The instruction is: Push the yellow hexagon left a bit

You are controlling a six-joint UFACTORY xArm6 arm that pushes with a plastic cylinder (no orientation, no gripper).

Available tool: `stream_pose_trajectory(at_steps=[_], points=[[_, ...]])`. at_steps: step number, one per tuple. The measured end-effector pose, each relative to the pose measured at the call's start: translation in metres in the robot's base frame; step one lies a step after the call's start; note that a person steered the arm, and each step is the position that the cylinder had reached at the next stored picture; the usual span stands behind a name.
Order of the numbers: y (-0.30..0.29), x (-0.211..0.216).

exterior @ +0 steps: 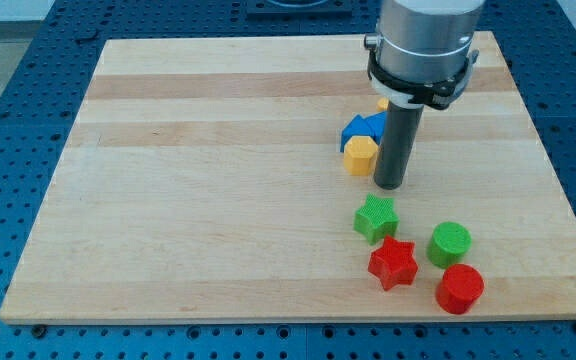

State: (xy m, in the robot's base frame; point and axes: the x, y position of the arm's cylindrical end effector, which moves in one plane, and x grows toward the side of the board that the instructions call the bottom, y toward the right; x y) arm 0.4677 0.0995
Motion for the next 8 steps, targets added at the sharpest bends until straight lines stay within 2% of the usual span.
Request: stream_pose_trajectory(at_steps=[6,7,8], points=[[-0.045,0.002],[-0.073,0.018],[-0.128,0.015]])
